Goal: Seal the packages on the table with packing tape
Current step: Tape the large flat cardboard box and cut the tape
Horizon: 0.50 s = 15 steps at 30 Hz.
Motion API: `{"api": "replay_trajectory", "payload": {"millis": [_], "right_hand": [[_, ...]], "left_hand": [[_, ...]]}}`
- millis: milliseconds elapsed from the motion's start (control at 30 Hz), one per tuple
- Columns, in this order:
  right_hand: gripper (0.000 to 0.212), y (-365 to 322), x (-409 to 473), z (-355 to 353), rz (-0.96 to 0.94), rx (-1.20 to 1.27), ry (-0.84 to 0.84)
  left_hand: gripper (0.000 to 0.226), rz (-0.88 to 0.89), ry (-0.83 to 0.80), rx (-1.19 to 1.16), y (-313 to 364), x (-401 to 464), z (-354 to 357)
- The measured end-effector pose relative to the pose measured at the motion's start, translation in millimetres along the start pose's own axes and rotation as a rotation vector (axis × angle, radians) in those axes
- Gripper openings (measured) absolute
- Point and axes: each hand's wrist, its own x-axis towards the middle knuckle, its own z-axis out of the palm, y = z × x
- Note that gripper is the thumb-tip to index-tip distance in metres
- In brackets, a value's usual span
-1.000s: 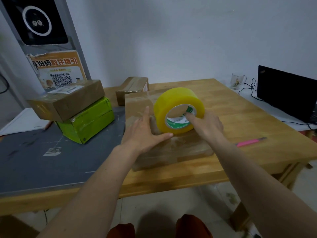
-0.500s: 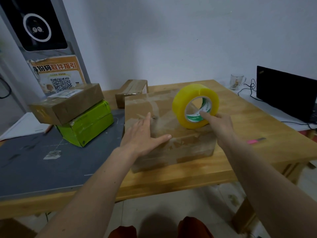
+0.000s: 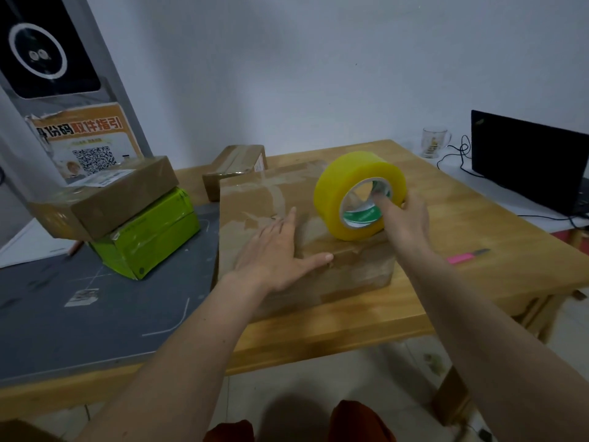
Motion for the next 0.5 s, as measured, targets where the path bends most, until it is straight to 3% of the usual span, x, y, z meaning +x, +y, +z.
{"api": "replay_trajectory", "payload": {"millis": [267,500], "right_hand": [[0.023,4,18,-31,-0.076,0.087,0.108],[0.018,7,27,-47,-0.232,-0.082,0.087]], "left_hand": [[0.127,0.009,0.001,0.0,-5,-1,0],[0.127,0.014,-0.016,-0.004,-6,2,1]]}}
